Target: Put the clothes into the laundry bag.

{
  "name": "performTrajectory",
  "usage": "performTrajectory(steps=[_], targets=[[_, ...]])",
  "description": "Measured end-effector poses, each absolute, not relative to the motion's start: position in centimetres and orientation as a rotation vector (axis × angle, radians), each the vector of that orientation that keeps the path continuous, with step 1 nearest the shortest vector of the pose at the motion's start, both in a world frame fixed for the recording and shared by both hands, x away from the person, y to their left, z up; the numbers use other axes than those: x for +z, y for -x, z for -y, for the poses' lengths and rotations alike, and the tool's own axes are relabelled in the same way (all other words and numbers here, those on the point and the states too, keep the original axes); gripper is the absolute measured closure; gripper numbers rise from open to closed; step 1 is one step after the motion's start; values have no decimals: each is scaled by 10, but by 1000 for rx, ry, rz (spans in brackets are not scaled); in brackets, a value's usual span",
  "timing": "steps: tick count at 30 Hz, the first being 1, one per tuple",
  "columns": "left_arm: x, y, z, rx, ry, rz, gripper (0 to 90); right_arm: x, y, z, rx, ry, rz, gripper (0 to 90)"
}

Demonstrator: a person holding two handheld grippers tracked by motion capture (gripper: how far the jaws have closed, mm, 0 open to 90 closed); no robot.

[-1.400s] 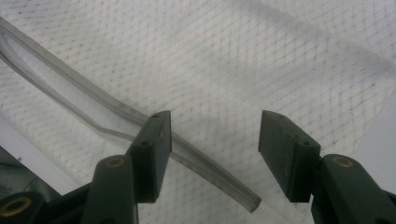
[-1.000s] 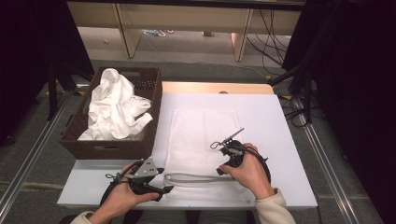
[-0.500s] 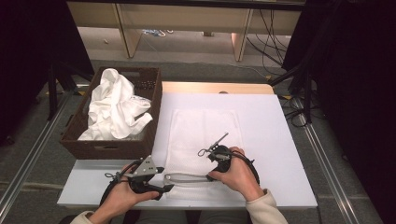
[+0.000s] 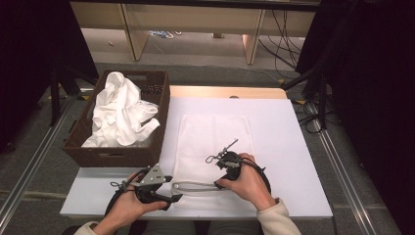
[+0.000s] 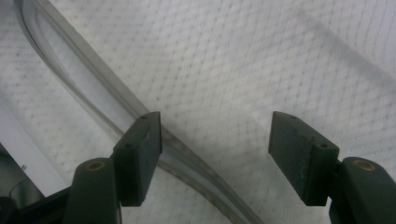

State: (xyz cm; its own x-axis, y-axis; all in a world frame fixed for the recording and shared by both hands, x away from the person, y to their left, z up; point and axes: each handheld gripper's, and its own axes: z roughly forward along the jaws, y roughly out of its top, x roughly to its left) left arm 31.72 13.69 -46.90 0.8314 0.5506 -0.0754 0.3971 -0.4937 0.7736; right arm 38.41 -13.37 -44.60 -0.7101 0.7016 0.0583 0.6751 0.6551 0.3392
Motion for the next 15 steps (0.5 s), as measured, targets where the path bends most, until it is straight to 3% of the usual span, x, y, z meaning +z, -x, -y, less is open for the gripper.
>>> performTrajectory(steps=[15], targets=[[-469, -316, -135, 212, -2144, -690, 296, -458, -378, 122, 400, -1089, -2875, 344]])
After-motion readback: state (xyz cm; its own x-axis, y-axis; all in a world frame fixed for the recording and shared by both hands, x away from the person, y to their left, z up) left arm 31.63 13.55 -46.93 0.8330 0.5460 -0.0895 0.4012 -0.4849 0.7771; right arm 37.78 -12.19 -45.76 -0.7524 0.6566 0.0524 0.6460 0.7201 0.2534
